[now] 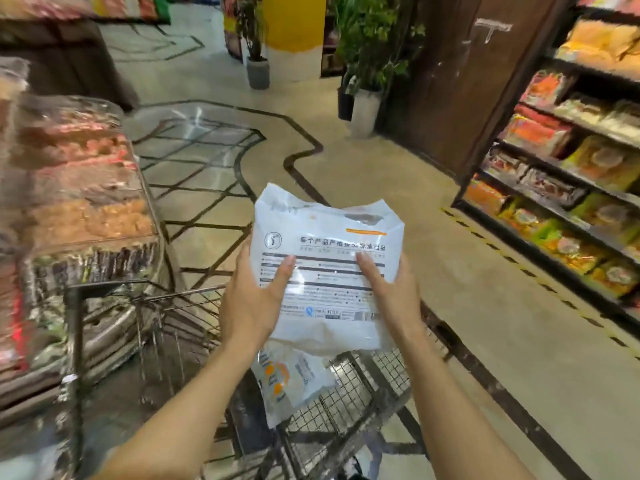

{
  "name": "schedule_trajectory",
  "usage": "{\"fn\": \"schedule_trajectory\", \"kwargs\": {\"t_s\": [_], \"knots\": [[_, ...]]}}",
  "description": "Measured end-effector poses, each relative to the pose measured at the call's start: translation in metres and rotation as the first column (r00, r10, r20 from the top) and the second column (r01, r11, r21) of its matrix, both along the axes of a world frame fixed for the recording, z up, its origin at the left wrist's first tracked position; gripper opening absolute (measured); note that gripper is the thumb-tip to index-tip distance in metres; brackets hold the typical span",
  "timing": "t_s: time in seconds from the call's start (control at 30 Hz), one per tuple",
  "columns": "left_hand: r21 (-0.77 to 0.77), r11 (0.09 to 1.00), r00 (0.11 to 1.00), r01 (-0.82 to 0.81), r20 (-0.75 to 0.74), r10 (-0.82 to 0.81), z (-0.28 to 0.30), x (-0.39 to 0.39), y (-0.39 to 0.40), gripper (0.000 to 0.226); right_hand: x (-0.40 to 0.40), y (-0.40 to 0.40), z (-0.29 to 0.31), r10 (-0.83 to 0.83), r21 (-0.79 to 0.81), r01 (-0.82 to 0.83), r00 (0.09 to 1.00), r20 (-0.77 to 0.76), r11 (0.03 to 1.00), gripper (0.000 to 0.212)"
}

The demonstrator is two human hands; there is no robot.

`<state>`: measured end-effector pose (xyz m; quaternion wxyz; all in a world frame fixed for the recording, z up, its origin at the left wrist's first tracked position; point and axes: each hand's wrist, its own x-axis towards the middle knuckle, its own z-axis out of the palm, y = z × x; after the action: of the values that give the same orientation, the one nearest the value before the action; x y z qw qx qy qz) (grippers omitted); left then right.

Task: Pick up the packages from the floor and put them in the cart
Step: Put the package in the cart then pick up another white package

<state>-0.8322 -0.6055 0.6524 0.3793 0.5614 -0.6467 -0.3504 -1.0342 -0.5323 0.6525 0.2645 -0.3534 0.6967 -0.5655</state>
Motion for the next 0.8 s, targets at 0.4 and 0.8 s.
{"fn": "schedule_trajectory", "kwargs": {"t_s": [0.4, 0.8], "knots": [[0.485, 0.789, 0.923, -0.378, 0.129, 0.363, -0.172, -0.055, 0.000, 0.074, -0.067, -0.079, -0.194, 0.393, 0.359, -0.447, 0.894, 0.216, 0.819, 0.068], [0.672, 0.604, 0.862, -0.428, 0.102, 0.497, -0.317, -0.027, -0.010, 0.064, -0.036, -0.110, -0.334, 0.416, 0.547, -0.520, 0.854, 0.312, 0.656, 0.064]]}}
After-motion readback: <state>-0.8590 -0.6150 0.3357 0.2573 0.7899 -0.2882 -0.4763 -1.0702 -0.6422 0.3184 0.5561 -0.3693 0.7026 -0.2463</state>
